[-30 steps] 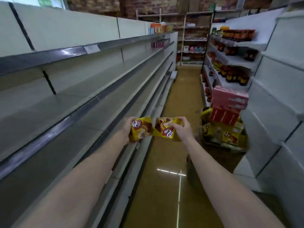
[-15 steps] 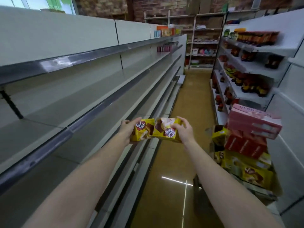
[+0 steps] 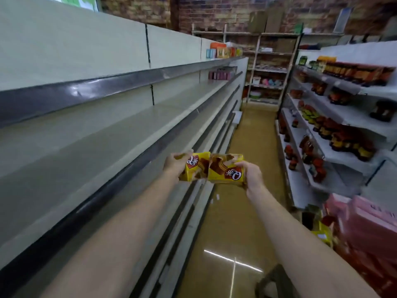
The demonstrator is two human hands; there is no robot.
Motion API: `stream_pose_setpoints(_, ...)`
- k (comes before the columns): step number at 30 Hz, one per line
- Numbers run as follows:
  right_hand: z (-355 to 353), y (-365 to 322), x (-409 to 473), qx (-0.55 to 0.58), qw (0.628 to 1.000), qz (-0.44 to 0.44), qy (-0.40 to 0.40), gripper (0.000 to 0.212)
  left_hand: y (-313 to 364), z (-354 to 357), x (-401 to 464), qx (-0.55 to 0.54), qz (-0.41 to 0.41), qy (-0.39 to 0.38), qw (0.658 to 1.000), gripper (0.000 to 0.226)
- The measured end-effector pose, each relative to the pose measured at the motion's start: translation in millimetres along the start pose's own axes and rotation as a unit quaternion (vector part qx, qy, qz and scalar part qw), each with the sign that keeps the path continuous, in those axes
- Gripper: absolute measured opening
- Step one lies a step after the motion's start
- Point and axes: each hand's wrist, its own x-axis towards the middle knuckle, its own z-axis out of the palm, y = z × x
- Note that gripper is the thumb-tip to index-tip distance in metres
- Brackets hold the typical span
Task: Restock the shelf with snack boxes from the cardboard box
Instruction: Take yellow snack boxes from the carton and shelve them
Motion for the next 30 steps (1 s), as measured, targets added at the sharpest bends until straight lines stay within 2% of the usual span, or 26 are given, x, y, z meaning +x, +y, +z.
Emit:
stream_pose_setpoints(4, 19.6, -23.4, 67.6, 0.056, 0.998, -0.013, 0.012, 0.056, 38.9, 27.8, 59.2, 0.119, 0.074, 0.016, 0.99, 0.066)
stream_pose_setpoints(7, 29.7, -43.3, 115.3, 0.096, 0.995, -0.028, 0.016, 0.028, 67.0, 56.8, 94.5, 0.158, 0.119, 0.006, 0.98, 0.079)
stream_pose_setpoints(9, 36.0, -54.0, 151.4, 0.111, 0.993, -0.033, 0.014, 0.041, 83.6, 78.4, 119.1, 0.171, 0.152, 0.014, 0.973, 0.077)
stream_pose_setpoints(12, 46.5, -62.0, 214.3, 0.128, 0.991, -0.033, 0.011, 0.086, 106.6, 105.8, 157.1, 0.169, 0.182, 0.052, 0.967, 0.063)
stream_pose_setpoints(15, 66.7, -67.6, 276.7, 0.142, 0.989, -0.045, -0.026, 0.096, 121.3, 122.9, 202.9, 0.14, 0.187, 0.106, 0.967, 0.059)
stream_pose_setpoints(19, 105.3, -93.7, 327.0, 0.125, 0.988, -0.051, -0.077, 0.072, 136.7, 132.7, 267.1, 0.087, 0.177, 0.169, 0.966, 0.056)
stream_pose_setpoints(22, 135.7, -110.8, 385.4, 0.101, 0.984, -0.041, -0.138, 0.073, 156.8, 129.5, 308.9, 0.034, 0.156, 0.211, 0.964, 0.071)
stream_pose_setpoints(25, 165.4, -126.3, 433.5, 0.064, 0.977, -0.034, -0.199, 0.06, 178.7, 118.4, 345.7, 0.041, 0.14, 0.248, 0.958, 0.066)
stream_pose_setpoints(28, 190.8, -135.7, 470.0, 0.014, 0.966, -0.029, -0.258, 0.051, 191.0, 107.2, 376.3, 0.044, 0.115, 0.299, 0.946, 0.08)
stream_pose_setpoints(30, 207.6, -134.7, 491.8, 0.01, 0.957, -0.021, -0.289, 0.052, 191.4, 98.7, 391.1, 0.069, 0.108, 0.339, 0.932, 0.078)
